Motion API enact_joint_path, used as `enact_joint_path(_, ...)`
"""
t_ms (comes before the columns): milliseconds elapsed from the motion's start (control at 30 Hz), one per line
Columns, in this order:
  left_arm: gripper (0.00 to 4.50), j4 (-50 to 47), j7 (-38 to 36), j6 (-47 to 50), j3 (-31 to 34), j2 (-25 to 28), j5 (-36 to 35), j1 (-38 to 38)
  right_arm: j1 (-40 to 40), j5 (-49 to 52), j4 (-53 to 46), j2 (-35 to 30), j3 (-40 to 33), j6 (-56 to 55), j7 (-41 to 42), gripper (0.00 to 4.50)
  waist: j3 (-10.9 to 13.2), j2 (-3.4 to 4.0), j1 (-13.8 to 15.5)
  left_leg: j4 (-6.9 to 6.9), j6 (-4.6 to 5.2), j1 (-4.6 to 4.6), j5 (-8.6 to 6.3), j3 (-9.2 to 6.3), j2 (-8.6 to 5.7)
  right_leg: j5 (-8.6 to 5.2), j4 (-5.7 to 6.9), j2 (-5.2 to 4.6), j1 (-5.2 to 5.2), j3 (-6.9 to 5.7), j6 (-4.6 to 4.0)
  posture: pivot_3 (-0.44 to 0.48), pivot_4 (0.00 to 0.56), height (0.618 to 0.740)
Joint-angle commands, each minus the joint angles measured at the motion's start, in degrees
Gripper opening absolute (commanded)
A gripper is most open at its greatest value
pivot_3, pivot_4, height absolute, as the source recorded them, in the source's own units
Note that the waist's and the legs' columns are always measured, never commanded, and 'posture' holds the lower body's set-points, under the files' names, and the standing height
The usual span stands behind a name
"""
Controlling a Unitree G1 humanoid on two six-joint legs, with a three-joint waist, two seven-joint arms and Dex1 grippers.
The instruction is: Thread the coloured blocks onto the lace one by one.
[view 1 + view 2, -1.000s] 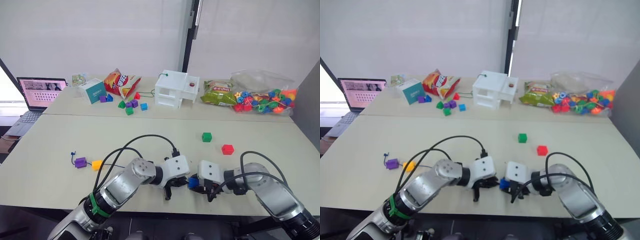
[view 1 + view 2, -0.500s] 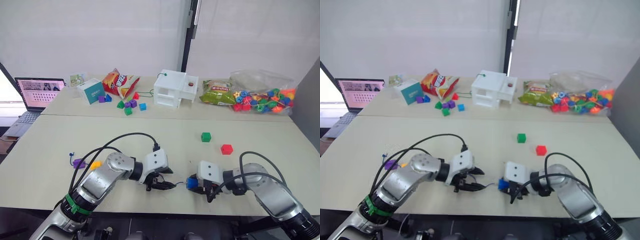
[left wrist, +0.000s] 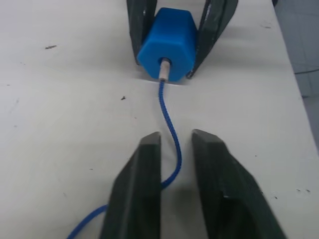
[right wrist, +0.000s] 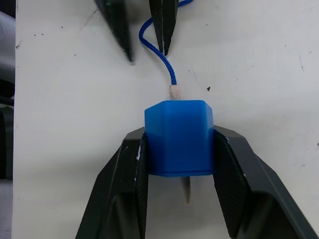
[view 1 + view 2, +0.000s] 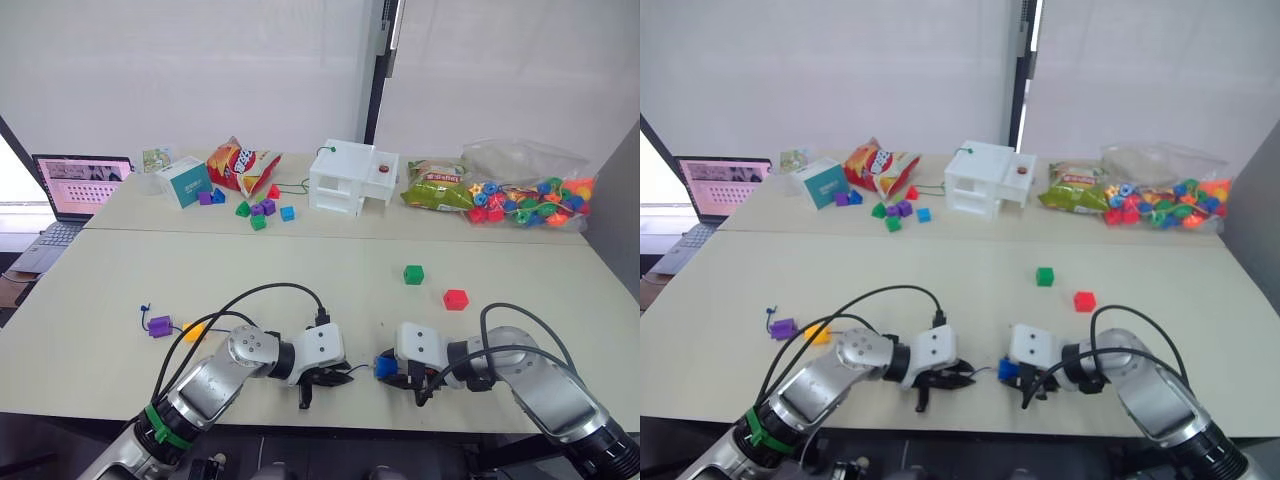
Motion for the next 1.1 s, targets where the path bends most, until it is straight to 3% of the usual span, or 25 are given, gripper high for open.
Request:
enact_joint_path(33, 0.06, -0.83, 0.00, -1.66, 0.12, -0.88, 0.07, 0.67, 1.48, -0.18, -0.10, -0.64, 0.97, 0.93, 0.25, 1.30, 0.00, 0.00, -0.08, 0.00, 0.00, 0.00, 0.00, 0.00, 0.00, 0.00, 0.00, 0.00, -0.01, 0.00, 0.00, 0.000, 0.150, 0.740)
enact_joint_path(433, 0.06, 1.15, 2.00, -1.98, -1.55, -7.52, 2.01, -2.84, 0.12, -0.50, 1.03, 0.38, 2.14, 0.41, 0.46, 1.30, 0.00, 0.00, -0.13, -0.01, 0.01, -0.01, 0.00, 0.00, 0.00, 0.00, 0.00, 0.07, -0.01, 0.00, 0.00, 0.000, 0.150, 0.740)
enact_joint_path(633, 0.06, -0.06, 1.87, -0.88, -0.78, -6.27, 2.38, -1.87, -0.12, -0.61, 1.54, 0.39, 2.28, 0.33, 0.61, 1.30, 0.00, 0.00, -0.14, 0.00, 0.00, 0.00, 0.00, 0.00, 0.01, 0.00, 0.00, 0.07, 0.00, 0.00, 0.00, 0.000, 0.150, 0.740)
enact_joint_path(767, 1.17, -1.77, 0.29, 1.20, 1.63, -5.15, -0.95, -0.94, 0.20, 0.64, 0.47, 1.16, 0.93, 3.55, -0.87, 1.30, 0.00, 0.00, -0.17, 0.00, 0.01, 0.00, 0.00, 0.00, 0.01, 0.00, 0.00, 0.07, -0.01, 0.00, 0.00, 0.000, 0.150, 0.740)
enact_joint_path(800, 1.51, -2.16, -0.20, 1.97, 2.21, -4.96, -1.87, -0.86, 0.33, 1.02, 0.14, 1.40, 0.41, 4.49, -1.34, 2.31, 0.00, 0.00, -0.20, 0.00, 0.00, -0.01, 0.00, 0.00, 0.02, 0.00, 0.00, 0.08, -0.02, 0.00, 0.00, 0.000, 0.150, 0.740)
enact_joint_path(1000, 3.52, -1.94, -1.67, 0.82, 1.66, -2.57, -0.57, -3.21, 1.45, 2.49, -2.67, 0.25, -2.46, 7.22, -2.30, 4.32, 0.00, 0.00, 0.01, 0.00, 0.00, -0.04, 0.00, -0.01, 0.00, 0.00, 0.01, 0.03, -0.04, 0.00, 0.00, 0.000, 0.150, 0.740)
enact_joint_path(1067, 4.14, -0.47, -2.69, -0.91, -0.12, -2.92, 0.53, -5.02, 2.47, 3.16, -4.40, -0.96, -4.24, 8.09, -2.10, 4.50, 0.00, 0.01, 0.25, 0.00, 0.01, -0.09, 0.00, -0.03, -0.04, 0.00, 0.00, -0.01, -0.08, -0.03, 0.00, 0.000, 0.150, 0.740)
enact_joint_path(1100, 4.14, 0.59, -3.19, -1.37, -1.07, -3.94, 0.66, -6.10, 3.27, 3.74, -5.56, -1.76, -5.39, 8.44, -1.82, 4.50, 0.00, 0.01, 0.53, 0.01, 0.01, -0.14, 0.00, -0.04, -0.06, 0.00, 0.00, -0.04, -0.11, -0.05, 0.01, 0.000, 0.150, 0.740)
